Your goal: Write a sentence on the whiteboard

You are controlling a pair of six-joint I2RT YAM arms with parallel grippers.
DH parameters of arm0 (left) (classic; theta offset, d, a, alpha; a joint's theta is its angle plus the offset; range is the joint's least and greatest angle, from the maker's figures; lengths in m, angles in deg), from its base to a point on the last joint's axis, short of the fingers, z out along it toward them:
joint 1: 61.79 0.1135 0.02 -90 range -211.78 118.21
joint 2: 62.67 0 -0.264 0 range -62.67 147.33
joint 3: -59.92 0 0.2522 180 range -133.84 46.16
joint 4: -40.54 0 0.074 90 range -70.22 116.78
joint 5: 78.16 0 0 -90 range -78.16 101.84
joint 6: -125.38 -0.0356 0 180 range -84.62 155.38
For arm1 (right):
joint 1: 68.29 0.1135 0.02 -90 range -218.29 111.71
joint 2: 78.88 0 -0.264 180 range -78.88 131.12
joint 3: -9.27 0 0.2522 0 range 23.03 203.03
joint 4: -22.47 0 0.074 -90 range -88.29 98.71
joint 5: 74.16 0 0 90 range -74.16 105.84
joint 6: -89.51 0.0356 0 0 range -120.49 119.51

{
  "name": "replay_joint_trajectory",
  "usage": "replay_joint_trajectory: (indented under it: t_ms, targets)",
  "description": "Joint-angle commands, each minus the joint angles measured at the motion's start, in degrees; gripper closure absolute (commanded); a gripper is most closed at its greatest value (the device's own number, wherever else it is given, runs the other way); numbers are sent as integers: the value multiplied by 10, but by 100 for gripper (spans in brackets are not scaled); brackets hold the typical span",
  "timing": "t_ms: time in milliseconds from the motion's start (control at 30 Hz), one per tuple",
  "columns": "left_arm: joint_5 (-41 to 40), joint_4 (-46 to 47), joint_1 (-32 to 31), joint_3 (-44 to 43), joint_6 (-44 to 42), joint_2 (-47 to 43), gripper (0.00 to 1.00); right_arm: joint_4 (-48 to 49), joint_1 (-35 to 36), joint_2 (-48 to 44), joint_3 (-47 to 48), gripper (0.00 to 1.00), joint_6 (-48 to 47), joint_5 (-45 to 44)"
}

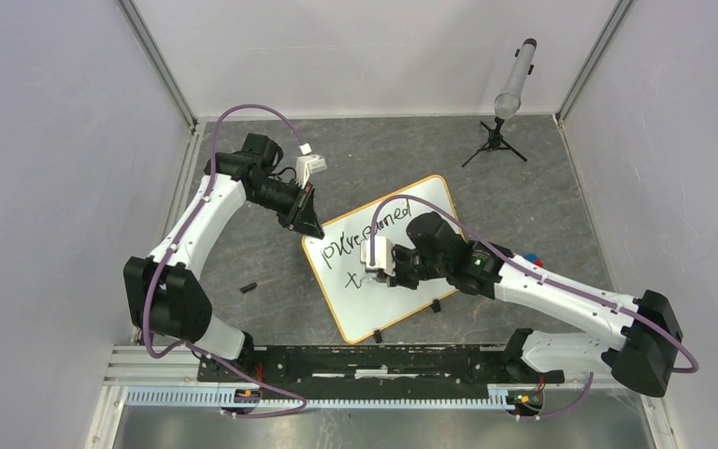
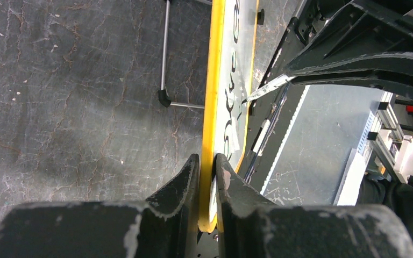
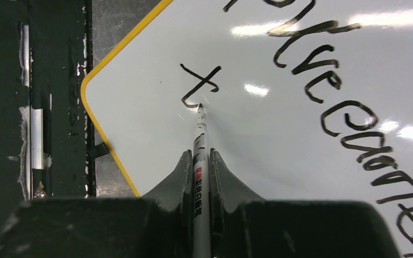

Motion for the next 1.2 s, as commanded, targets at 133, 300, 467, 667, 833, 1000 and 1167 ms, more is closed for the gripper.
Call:
replay_joint_trajectory:
  t_ms: [133,300,467,667,833,1000,1167]
  targets:
    - [-7,14,0,0,-5,-8,98,6,-5,-1,68,100,-5,-21]
    - [-8,14,0,1,-5,-9,98,14,-10,8,67,100,-5,-38]
    - [-6,14,0,3,-5,-8,98,20,-15,16,61,100,-5,-50]
    - [-6,13,0,2,-6,-8,98,12,-15,13,40,100,-5,-35]
    - [-6,13,0,0,-6,-6,98,5,-15,4,25,100,1,-25]
    - [-7,13,0,1,-7,-8,98,6,-14,-6,-4,100,8,-15]
    - [-7,13,0,1,-7,-6,98,4,-13,-12,-18,100,12,-3]
